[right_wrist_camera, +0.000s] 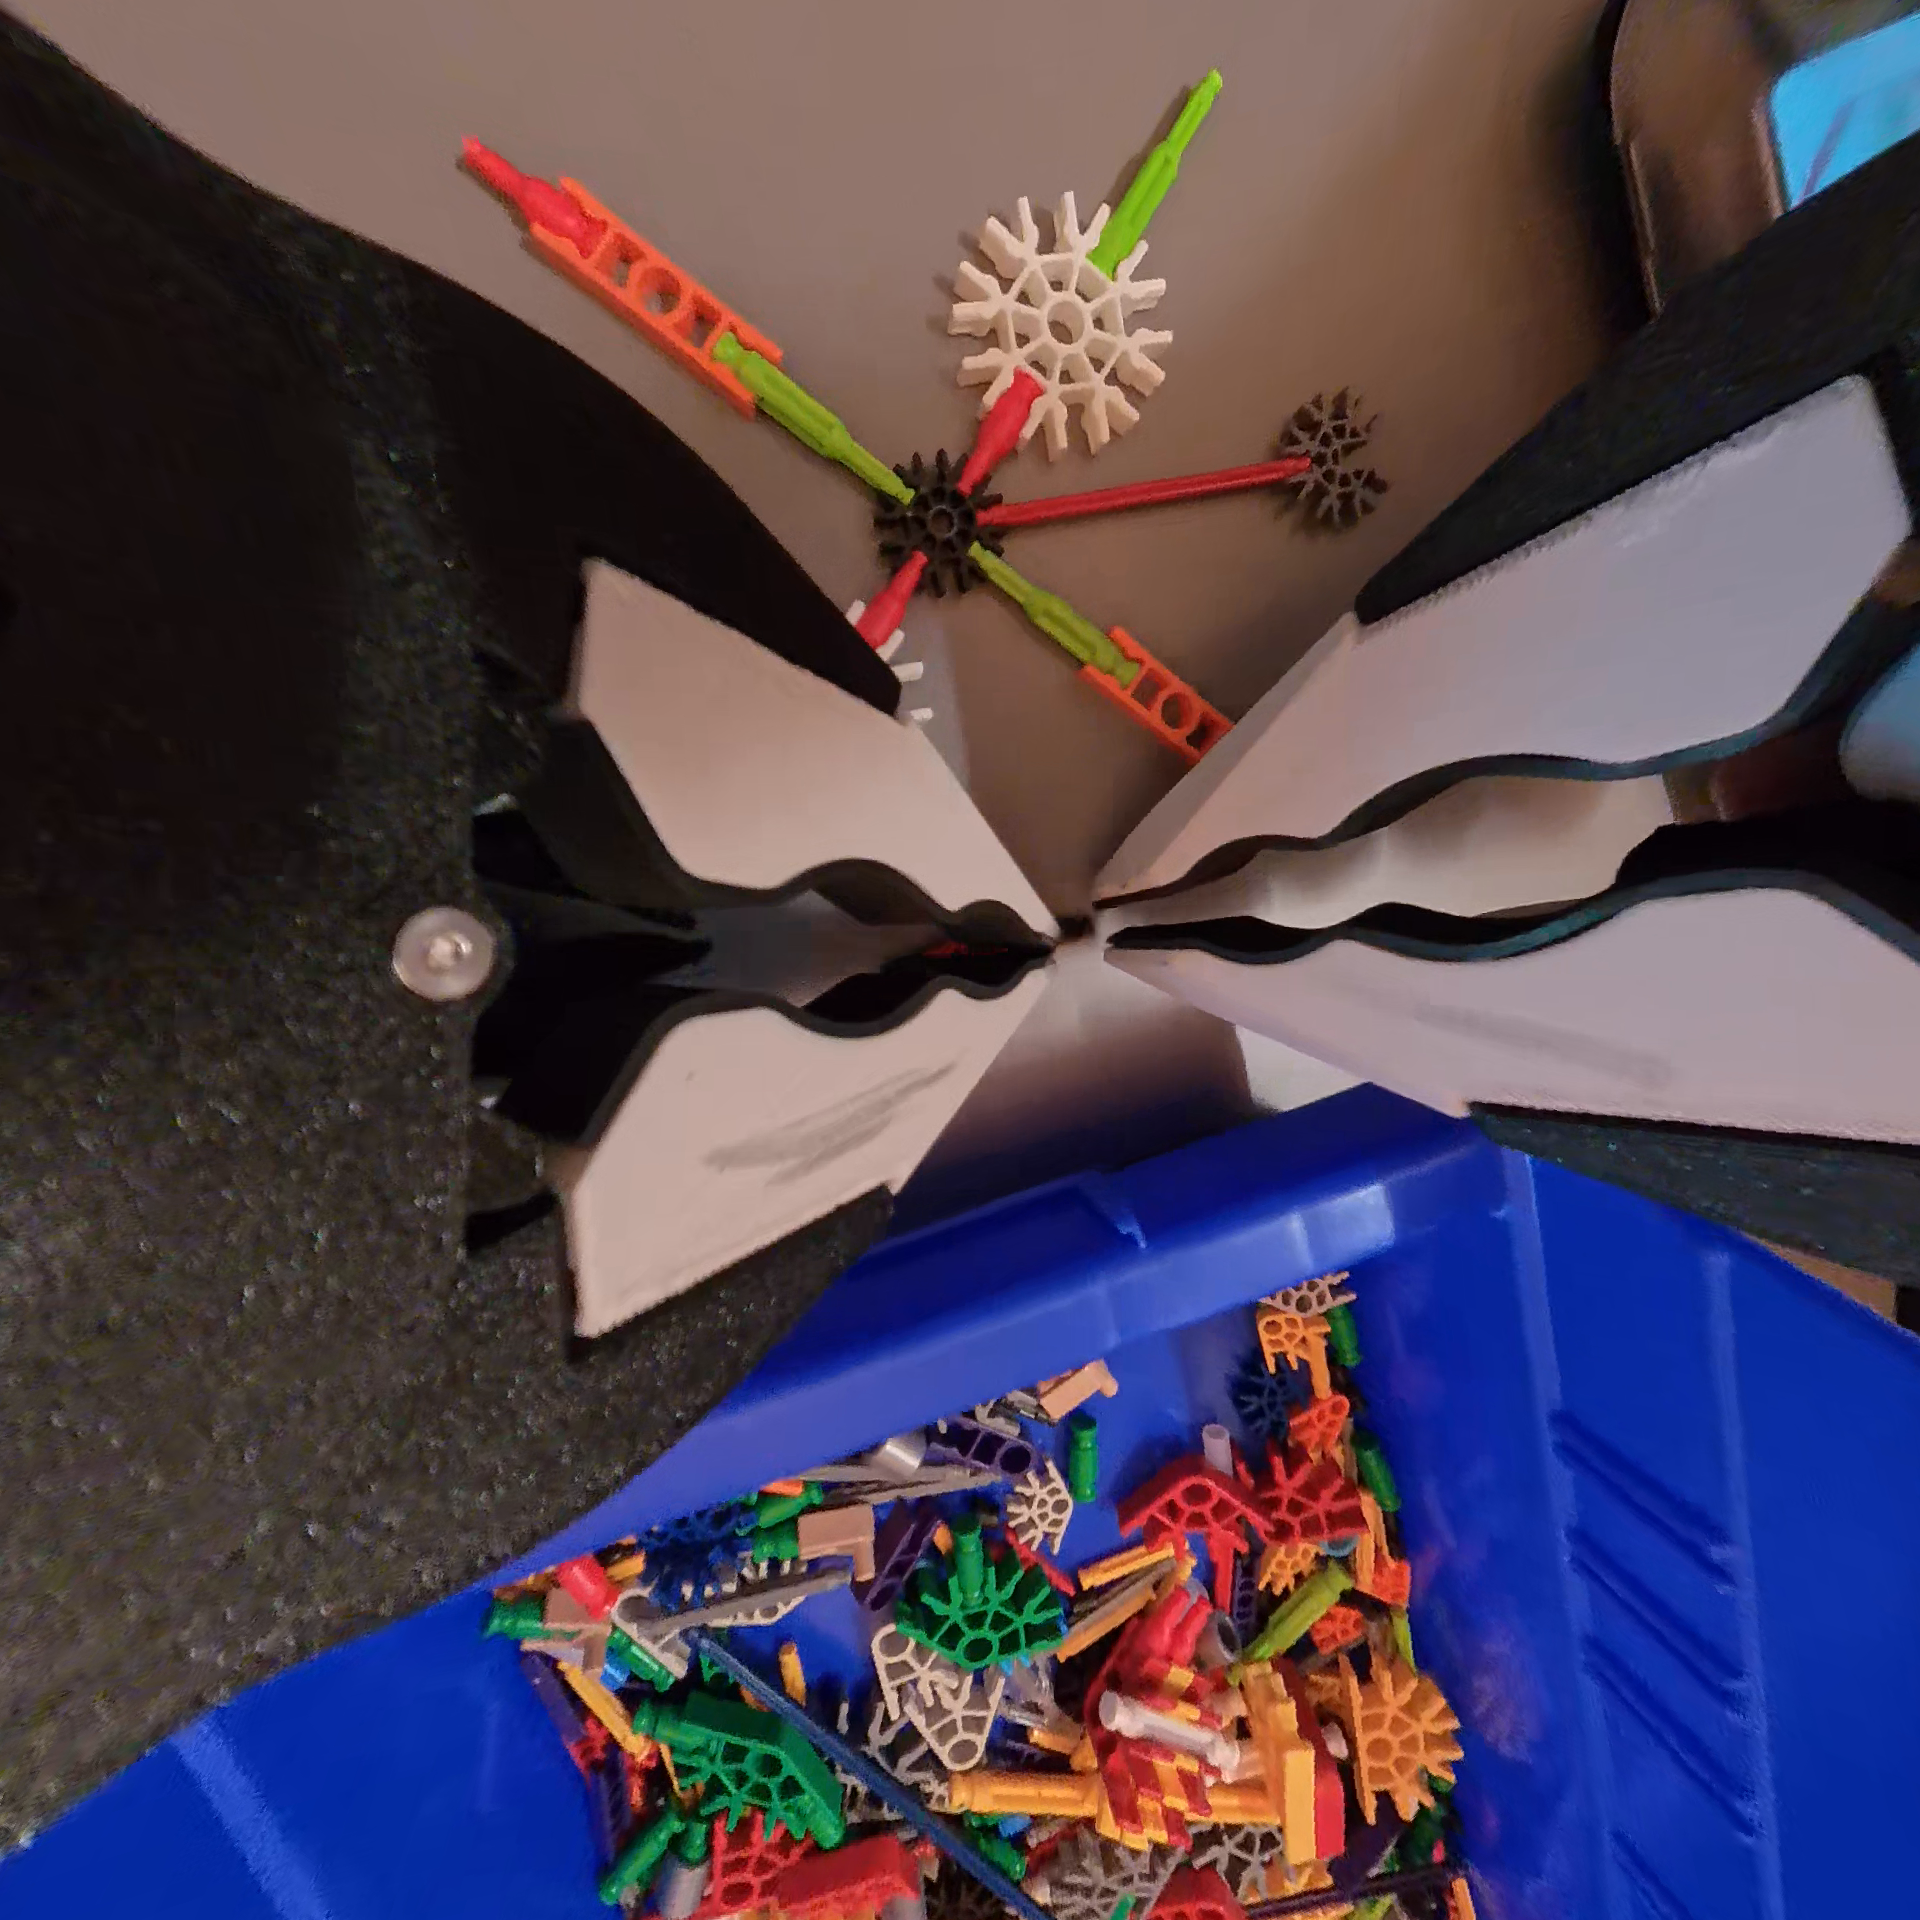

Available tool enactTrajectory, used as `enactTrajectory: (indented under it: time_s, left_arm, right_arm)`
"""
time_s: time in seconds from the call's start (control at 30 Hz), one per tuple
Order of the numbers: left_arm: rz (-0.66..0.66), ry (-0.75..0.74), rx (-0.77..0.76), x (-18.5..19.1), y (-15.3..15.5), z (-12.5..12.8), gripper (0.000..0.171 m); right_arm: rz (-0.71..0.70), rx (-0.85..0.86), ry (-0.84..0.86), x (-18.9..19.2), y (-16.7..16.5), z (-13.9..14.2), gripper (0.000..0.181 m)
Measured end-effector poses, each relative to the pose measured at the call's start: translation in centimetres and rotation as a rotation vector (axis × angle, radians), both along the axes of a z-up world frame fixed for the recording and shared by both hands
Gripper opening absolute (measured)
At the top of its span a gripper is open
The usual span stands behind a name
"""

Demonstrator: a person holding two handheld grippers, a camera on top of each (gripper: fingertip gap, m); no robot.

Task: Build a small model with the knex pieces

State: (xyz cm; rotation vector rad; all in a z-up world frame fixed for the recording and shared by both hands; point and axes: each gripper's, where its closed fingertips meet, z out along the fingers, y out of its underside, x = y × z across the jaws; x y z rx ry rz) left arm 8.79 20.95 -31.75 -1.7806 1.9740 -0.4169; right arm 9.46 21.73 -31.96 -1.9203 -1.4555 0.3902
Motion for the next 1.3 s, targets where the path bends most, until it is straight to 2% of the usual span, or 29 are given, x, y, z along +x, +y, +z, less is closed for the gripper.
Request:
enactTrajectory:
  time_s: [0.73,1.03,1.1,1.17,1.3]
  left_arm:
    - [-0.017,-0.010,0.007,0.4,0.1,-0.6,0.000]
    - [-0.017,-0.005,0.012,0.4,0.2,-0.8,0.000]
    - [-0.021,-0.005,0.017,0.4,0.3,-0.7,0.000]
    - [0.001,-0.060,-0.002,0.7,0.1,0.2,0.000]
    - [0.035,-0.091,0.036,-0.5,0.8,2.1,0.002]
  right_arm:
    - [0.000,-0.138,-0.085,0.1,-0.3,-0.4,0.000]
    - [0.008,-0.167,-0.072,0.0,-0.3,-0.4,0.000]
    - [-0.025,-0.163,-0.058,0.1,0.0,-0.3,0.000]
    - [-0.061,-0.141,-0.039,0.5,0.2,0.3,0.004]
    - [-0.099,-0.078,0.063,1.2,0.2,3.9,0.013]
